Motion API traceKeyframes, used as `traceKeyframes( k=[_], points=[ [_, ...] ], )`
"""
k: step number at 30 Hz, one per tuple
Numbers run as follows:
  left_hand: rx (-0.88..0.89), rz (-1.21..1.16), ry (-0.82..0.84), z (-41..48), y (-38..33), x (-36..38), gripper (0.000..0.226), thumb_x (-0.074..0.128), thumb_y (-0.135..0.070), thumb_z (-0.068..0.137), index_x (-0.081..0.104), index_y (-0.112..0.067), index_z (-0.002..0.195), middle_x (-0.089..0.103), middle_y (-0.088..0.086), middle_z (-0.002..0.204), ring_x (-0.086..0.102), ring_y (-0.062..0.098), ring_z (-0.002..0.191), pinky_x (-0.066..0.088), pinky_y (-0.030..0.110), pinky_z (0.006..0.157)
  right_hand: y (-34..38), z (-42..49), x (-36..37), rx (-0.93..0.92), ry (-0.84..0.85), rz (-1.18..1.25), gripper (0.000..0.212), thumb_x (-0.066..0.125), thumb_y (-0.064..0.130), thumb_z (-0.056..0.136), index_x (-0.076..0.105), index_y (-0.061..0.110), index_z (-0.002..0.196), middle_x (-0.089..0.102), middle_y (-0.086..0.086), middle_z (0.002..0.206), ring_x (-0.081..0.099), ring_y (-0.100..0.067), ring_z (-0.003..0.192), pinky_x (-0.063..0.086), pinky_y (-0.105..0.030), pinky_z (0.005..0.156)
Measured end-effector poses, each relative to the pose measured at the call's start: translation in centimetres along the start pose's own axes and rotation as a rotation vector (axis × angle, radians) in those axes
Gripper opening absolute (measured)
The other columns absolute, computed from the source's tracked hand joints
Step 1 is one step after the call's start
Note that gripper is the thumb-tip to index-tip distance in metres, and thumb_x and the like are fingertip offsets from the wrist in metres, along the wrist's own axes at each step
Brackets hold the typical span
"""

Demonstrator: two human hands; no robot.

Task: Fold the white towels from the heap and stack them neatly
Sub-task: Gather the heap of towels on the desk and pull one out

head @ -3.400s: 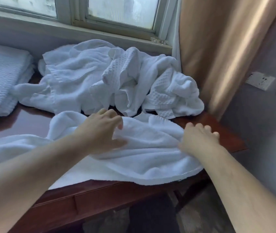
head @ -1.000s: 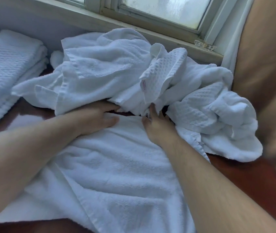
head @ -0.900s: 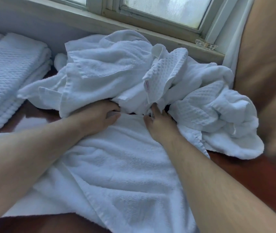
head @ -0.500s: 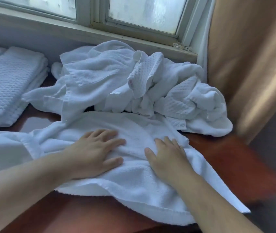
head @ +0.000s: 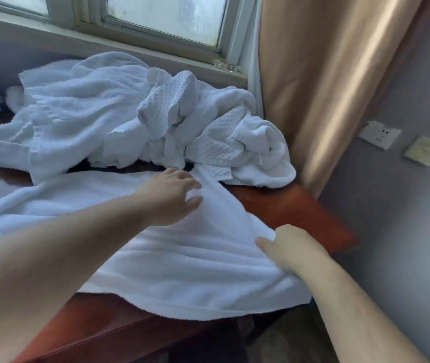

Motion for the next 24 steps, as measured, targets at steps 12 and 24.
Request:
traceKeyframes(
  k=[12,24],
  points=[
    [-0.029,-0.047,0.112,2.8,1.9,3.0,0.053,0.039,-0.045,0.099,0.034,-0.041,0.151,0.02,-0.01,0.165,0.017,0.013,0.151,0.013,0.037,0.121,7.4,5.7,-0.8,-0.397,-0.243,0.35,0.054,0.049,0.046,0.098,0.045,0.025,0.148,0.045,-0.005,0.146,0.04,-0.026,0.134,0.034,-0.041,0.113],
    [-0.327,0.103,0.11,-4.4,8.4,0.4,0.065,0.016,-0.062,0.095,0.016,-0.04,0.156,0.005,-0.003,0.168,0.006,0.017,0.153,0.008,0.037,0.121,15.7,4.3,3.0,-0.787,-0.327,0.044,0.049,0.035,0.043,0.104,0.038,0.034,0.152,0.027,0.007,0.162,0.016,-0.016,0.149,0.022,-0.044,0.113]
  ],
)
Point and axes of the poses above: each hand's wrist, its own z-axis towards the middle knuckle, its own x-axis out of the palm, y = z × x, the point moved 3 cm from there along z, towards the middle knuckle
